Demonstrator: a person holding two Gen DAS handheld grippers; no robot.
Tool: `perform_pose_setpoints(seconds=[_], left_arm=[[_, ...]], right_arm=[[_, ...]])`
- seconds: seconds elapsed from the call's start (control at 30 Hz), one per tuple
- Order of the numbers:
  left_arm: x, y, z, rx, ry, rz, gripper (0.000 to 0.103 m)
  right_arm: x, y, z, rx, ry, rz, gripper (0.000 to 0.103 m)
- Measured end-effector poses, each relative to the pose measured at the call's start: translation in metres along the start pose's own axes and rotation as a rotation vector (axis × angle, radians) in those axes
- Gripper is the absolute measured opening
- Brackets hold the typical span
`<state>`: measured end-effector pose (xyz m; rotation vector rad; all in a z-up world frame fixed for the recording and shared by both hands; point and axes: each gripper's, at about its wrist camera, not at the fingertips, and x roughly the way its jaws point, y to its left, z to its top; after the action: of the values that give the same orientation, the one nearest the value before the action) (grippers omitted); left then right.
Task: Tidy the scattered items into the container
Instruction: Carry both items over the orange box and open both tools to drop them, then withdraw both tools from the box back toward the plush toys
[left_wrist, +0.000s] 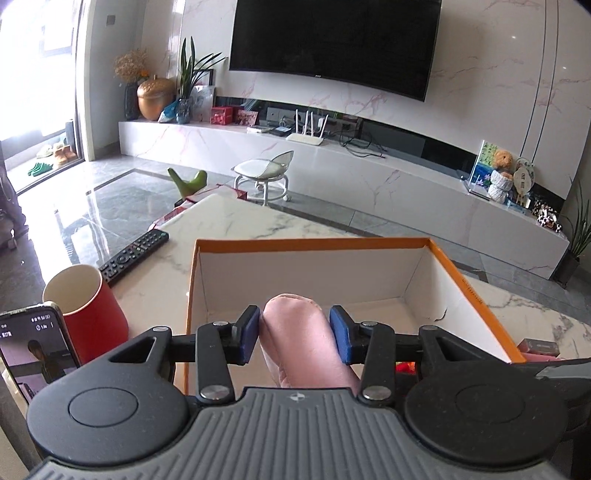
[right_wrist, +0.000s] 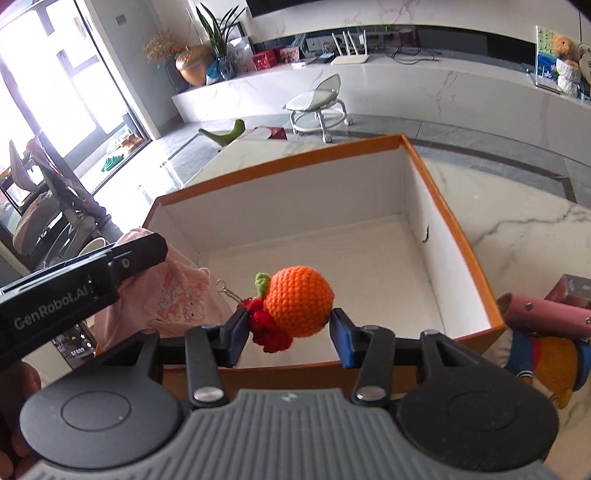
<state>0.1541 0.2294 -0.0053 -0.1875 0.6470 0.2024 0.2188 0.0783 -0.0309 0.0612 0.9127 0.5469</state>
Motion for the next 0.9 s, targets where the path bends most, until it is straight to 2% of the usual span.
perform_pose_setpoints(seconds=[0.23, 0.4, 0.63, 0.83, 0.9], left_arm=[[0.003, 0.011, -0.003, -0.033, 0.025, 0.036, 0.054], [-0.002, 0.015, -0.004, -0.046, 0.022, 0.041, 0.066], [-0.01, 0.02, -0.004, -0.062, 0.02, 0.044, 0.066], [-0.011, 0.019, -0.005, -0.027, 0.023, 0.049, 0.065], [-0.011, 0.017, -0.007, -0.007, 0.028, 0.055, 0.055]], right_arm=[[0.014, 0.008, 0.006, -0.041, 0.042, 0.017, 0.051], [0.012, 0.014, 0.007, -0.056, 0.053, 0.038, 0.05], [0.008, 0.018, 0.002, -0.061, 0.056, 0.028, 0.048], [0.002, 0.021, 0.001, -0.064, 0.044, 0.014, 0.048], [0.0, 0.021, 0.0, -0.065, 0.038, 0.008, 0.048]])
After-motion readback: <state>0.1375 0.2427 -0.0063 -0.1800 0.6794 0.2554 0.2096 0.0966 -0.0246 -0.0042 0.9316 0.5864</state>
